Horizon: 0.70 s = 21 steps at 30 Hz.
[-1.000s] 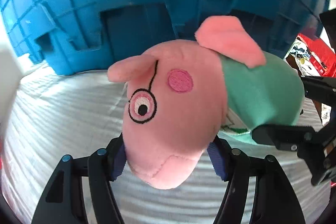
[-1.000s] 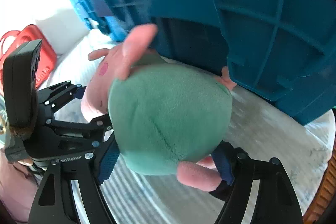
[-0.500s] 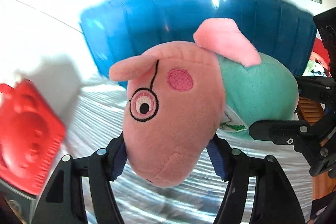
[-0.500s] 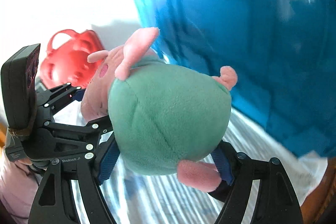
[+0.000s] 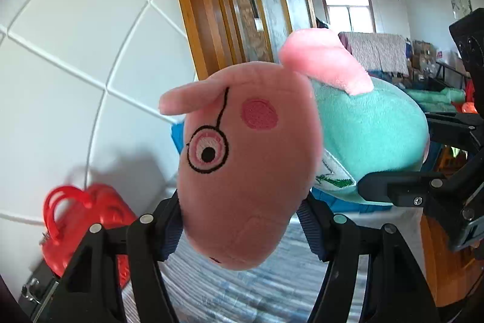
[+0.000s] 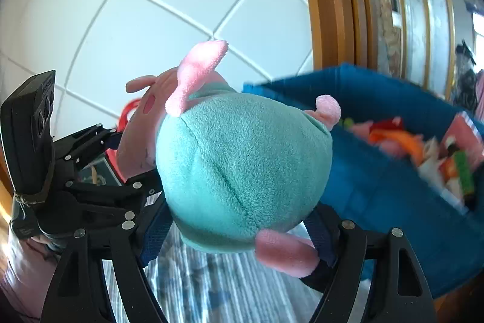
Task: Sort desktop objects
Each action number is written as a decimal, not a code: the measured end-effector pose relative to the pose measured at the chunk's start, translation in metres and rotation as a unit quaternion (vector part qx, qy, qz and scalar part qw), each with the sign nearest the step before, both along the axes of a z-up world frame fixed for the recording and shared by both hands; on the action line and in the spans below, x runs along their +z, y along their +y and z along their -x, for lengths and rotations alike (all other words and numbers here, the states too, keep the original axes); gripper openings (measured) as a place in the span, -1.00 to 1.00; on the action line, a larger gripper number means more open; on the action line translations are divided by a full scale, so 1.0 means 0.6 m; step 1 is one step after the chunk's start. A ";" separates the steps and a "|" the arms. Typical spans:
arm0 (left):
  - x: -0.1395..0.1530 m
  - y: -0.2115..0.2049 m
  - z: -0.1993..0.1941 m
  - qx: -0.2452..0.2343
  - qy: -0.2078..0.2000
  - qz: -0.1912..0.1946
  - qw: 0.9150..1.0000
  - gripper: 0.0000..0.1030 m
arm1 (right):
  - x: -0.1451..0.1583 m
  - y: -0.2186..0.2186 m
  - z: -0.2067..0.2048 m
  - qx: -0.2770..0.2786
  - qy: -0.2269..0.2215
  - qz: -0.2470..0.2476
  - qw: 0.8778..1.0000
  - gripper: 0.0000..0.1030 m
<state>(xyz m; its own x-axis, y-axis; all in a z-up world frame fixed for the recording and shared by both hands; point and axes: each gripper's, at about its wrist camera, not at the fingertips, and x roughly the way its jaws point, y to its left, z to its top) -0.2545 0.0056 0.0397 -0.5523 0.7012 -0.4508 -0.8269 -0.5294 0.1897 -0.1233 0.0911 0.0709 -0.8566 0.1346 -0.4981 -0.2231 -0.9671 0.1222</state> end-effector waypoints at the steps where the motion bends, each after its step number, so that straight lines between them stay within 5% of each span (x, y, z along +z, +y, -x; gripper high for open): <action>1: 0.010 0.011 0.006 0.001 0.004 -0.004 1.000 0.28 | 0.016 0.001 0.005 0.000 0.006 -0.005 1.000 0.54; 11: 0.098 0.157 -0.064 0.019 0.018 -0.005 1.000 0.28 | 0.099 0.124 -0.036 0.016 0.023 -0.010 1.000 0.55; 21: 0.069 0.420 -0.083 0.097 -0.033 0.032 0.994 0.28 | 0.098 0.404 -0.042 0.073 -0.036 0.027 0.996 0.56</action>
